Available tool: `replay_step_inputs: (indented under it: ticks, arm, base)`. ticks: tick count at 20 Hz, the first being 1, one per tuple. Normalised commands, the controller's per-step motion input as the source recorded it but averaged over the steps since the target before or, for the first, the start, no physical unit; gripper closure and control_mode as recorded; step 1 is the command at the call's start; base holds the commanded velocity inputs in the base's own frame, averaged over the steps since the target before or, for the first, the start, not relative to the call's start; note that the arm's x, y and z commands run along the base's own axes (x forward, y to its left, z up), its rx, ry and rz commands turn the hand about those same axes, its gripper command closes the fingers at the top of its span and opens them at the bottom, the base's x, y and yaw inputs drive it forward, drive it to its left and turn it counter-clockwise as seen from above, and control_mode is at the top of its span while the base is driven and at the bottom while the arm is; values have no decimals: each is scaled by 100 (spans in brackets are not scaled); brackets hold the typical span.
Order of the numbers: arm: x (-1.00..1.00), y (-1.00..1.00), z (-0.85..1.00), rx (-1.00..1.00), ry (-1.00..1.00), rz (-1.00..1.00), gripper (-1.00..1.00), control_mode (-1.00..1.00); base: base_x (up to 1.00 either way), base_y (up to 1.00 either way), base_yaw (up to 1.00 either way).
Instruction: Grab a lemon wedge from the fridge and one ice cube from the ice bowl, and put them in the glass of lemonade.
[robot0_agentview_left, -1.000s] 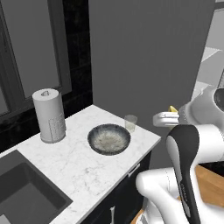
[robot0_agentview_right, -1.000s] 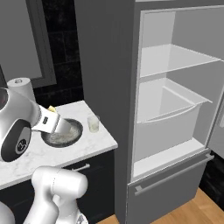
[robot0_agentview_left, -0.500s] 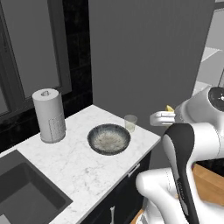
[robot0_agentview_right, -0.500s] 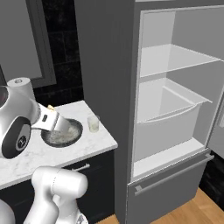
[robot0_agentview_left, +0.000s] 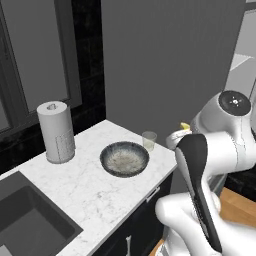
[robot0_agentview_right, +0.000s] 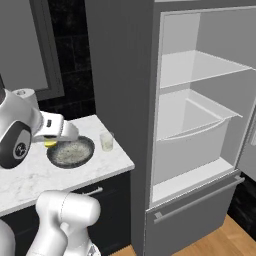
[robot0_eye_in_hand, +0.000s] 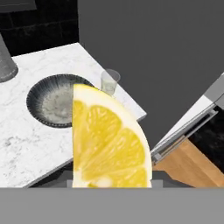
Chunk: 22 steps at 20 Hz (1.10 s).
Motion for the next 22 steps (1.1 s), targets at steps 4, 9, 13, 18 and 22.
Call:
replay_step_inputs:
  ticks: [4,9,13,18,22]
  arm:
    - [0,-6,-15,-17,0,32,100,-100]
    - [5,-14,-21,-19,0,34,100,-100]
    - [14,-1,-4,-24,3,26,100,-100]
    - [19,0,0,-29,7,21,100,-100]
    - [17,0,-2,-31,7,23,100,-100]
  base:
    - [0,0,0]
    - [0,0,0]
    - [0,0,0]
    - [0,0,0]
    - [0,0,0]
